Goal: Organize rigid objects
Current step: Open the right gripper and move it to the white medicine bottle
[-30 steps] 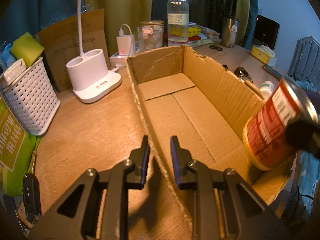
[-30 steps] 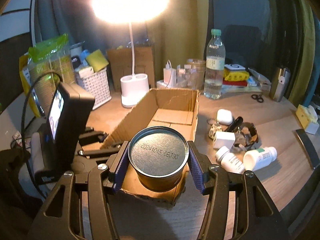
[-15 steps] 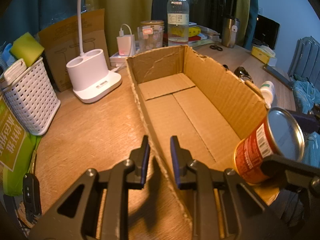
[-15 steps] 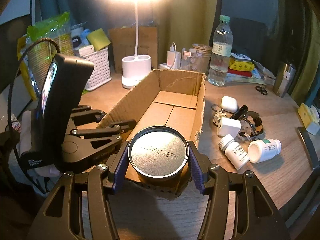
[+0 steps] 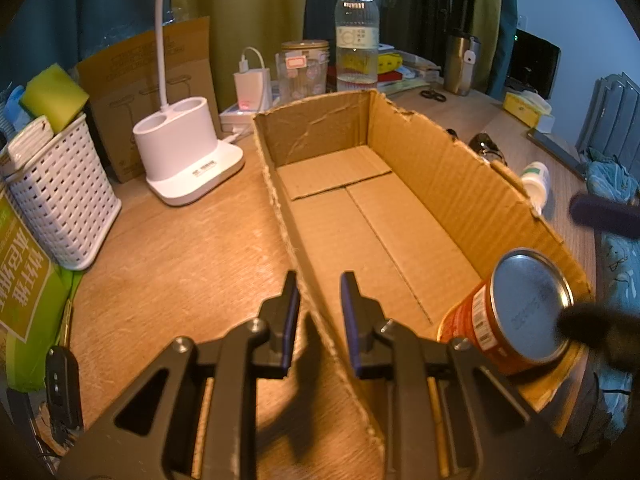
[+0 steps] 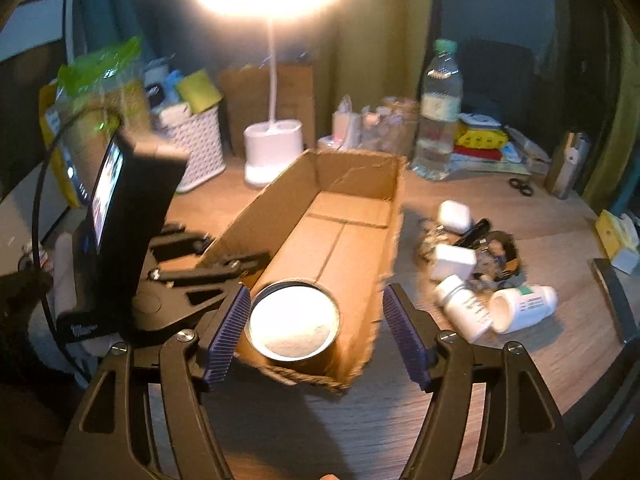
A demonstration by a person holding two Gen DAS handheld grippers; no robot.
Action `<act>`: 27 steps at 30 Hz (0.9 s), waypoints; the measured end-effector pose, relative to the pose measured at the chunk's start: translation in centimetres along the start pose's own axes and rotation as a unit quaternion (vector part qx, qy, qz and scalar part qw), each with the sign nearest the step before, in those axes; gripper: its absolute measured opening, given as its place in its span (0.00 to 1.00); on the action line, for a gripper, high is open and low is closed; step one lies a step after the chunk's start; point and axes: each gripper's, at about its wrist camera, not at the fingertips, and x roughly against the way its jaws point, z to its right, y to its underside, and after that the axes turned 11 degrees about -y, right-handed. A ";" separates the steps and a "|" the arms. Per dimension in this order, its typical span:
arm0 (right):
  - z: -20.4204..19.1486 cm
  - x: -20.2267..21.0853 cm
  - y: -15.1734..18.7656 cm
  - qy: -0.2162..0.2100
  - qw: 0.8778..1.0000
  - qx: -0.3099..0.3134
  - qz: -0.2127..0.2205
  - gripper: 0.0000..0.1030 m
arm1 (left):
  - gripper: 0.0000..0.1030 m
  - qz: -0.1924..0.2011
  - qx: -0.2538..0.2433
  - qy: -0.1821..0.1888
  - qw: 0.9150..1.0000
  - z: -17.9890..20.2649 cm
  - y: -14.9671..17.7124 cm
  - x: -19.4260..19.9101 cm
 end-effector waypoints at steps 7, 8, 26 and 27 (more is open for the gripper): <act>4.1 2.3 0.0 0.045 0.997 -0.048 0.040 0.70 | 0.20 0.000 0.001 0.000 1.000 0.0 0.0 0.0; 4.6 2.4 0.0 0.049 0.997 -0.053 0.042 0.70 | 0.20 0.000 0.001 0.000 1.000 0.1 0.0 0.0; 10.8 -1.8 1.9 0.103 0.990 -0.101 0.002 0.70 | 0.20 0.000 0.001 0.000 1.000 0.1 0.1 0.0; 10.9 -2.1 1.9 0.105 0.989 -0.099 -0.001 0.70 | 0.20 0.000 0.001 0.000 1.000 0.1 0.1 0.0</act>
